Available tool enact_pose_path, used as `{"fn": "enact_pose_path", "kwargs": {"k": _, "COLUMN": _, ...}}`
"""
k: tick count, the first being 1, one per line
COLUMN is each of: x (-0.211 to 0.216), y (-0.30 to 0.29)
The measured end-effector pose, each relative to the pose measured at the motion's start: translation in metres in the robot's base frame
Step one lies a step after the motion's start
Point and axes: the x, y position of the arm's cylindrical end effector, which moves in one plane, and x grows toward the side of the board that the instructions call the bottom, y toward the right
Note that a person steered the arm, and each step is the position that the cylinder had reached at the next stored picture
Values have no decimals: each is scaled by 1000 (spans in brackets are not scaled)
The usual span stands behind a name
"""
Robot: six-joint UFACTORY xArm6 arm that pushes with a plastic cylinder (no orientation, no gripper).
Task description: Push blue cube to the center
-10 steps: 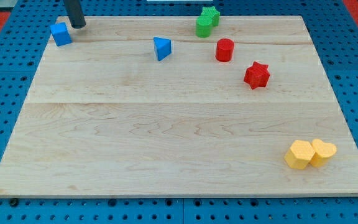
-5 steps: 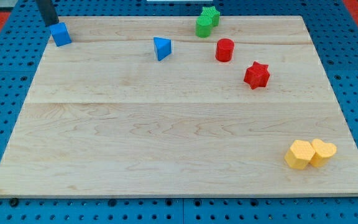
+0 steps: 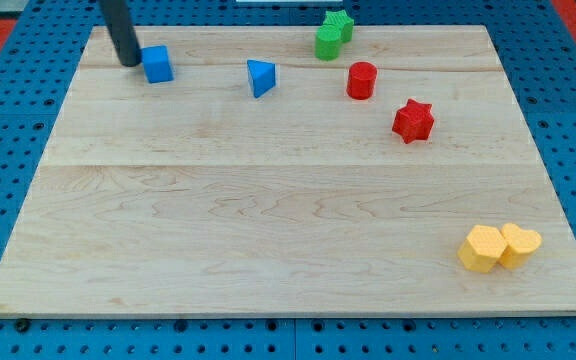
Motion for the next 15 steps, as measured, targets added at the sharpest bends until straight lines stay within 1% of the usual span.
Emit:
{"fn": "enact_pose_path", "kwargs": {"k": 2, "x": -19, "y": 2}}
{"fn": "enact_pose_path", "kwargs": {"k": 3, "x": -17, "y": 22}}
{"fn": "enact_pose_path", "kwargs": {"k": 5, "x": 14, "y": 71}}
{"fn": "enact_pose_path", "kwargs": {"k": 7, "x": 53, "y": 94}}
{"fn": "enact_pose_path", "kwargs": {"k": 8, "x": 47, "y": 90}}
{"fn": "enact_pose_path", "kwargs": {"k": 9, "x": 55, "y": 81}}
{"fn": "enact_pose_path", "kwargs": {"k": 11, "x": 85, "y": 64}}
{"fn": "enact_pose_path", "kwargs": {"k": 12, "x": 93, "y": 62}}
{"fn": "enact_pose_path", "kwargs": {"k": 14, "x": 127, "y": 68}}
{"fn": "enact_pose_path", "kwargs": {"k": 15, "x": 132, "y": 86}}
